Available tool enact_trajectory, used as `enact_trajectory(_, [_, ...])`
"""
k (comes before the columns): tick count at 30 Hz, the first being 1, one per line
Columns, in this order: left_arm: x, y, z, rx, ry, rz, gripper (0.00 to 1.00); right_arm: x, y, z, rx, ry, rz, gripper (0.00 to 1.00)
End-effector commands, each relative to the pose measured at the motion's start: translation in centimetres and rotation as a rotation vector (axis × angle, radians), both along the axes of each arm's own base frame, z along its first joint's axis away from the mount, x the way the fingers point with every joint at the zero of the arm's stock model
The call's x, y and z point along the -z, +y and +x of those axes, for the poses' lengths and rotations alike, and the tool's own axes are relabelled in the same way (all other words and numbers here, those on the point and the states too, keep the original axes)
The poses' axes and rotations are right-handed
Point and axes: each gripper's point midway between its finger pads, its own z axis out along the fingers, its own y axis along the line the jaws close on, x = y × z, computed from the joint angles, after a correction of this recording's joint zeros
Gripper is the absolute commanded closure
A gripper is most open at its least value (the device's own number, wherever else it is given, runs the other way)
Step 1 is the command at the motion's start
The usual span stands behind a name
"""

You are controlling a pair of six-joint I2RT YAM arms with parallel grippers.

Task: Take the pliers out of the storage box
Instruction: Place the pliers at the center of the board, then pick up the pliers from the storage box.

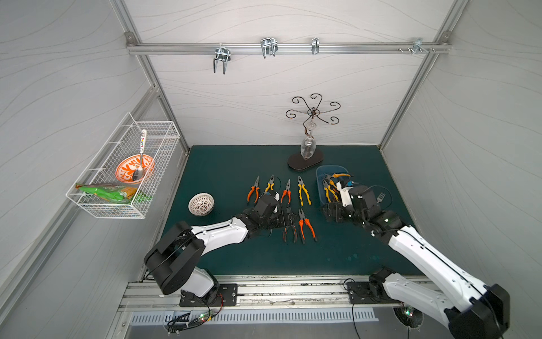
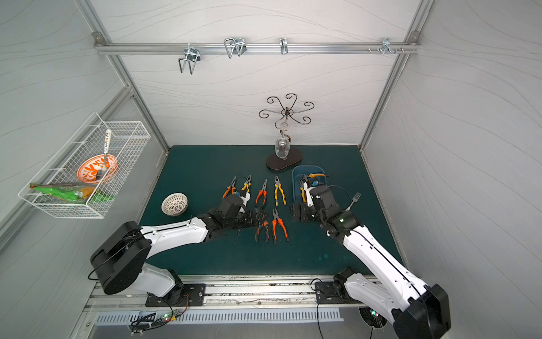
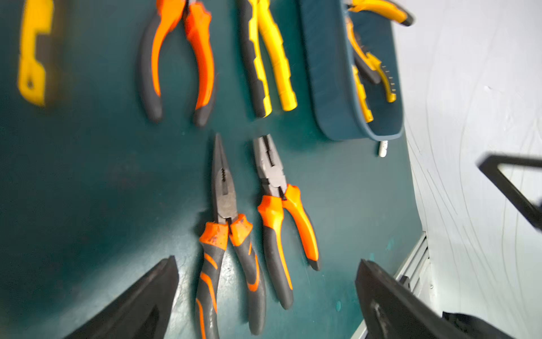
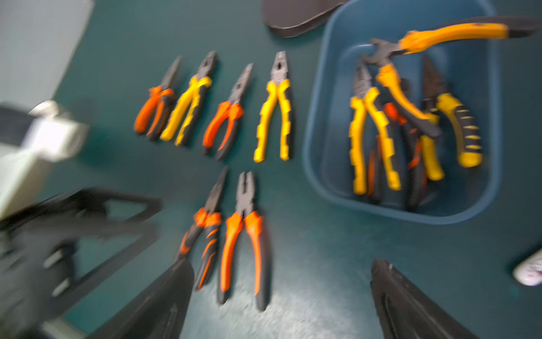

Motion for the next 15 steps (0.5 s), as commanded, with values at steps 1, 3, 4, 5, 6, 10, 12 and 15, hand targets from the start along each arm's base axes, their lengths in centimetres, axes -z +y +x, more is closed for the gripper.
enact_trajectory(1, [-3.5, -0.3, 0.7, 0.098, -0.194, 0.040, 0.00, 0.6, -1.5, 2.1, 0.029, 0.032, -0.073, 0.01])
enact_trajectory(3, [-5.0, -0.6, 0.6, 0.153, -0.267, 0.044, 0.00, 1.1, -2.2, 3.6, 0.045, 0.054, -0.117, 0.03])
enact_trajectory(4, [-5.8, -0.9, 0.3, 0.192, -0.301, 0.037, 0.00, 1.5, -2.4, 4.4, 0.050, 0.060, -0.137, 0.06])
enact_trajectory(5, [-6.5, -1.3, 0.0, 0.242, -0.339, 0.037, 0.00, 1.9, -2.6, 5.2, 0.056, 0.069, -0.152, 0.09])
enact_trajectory(6, [-7.0, -1.5, -0.1, 0.274, -0.364, 0.039, 0.00, 2.3, -2.7, 5.9, 0.058, 0.085, -0.156, 0.11])
enact_trajectory(10, [-8.9, -2.2, -0.4, 0.374, -0.444, 0.068, 0.00, 4.3, -2.7, 8.3, 0.049, 0.172, -0.187, 0.30])
enact_trajectory(12, [-9.9, -2.5, -0.5, 0.393, -0.474, 0.059, 0.00, 5.5, -2.9, 9.2, 0.048, 0.213, -0.237, 0.37])
enact_trajectory(15, [-11.2, -2.7, -0.6, 0.398, -0.520, 0.021, 0.00, 7.6, -3.3, 10.2, 0.044, 0.279, -0.297, 0.48])
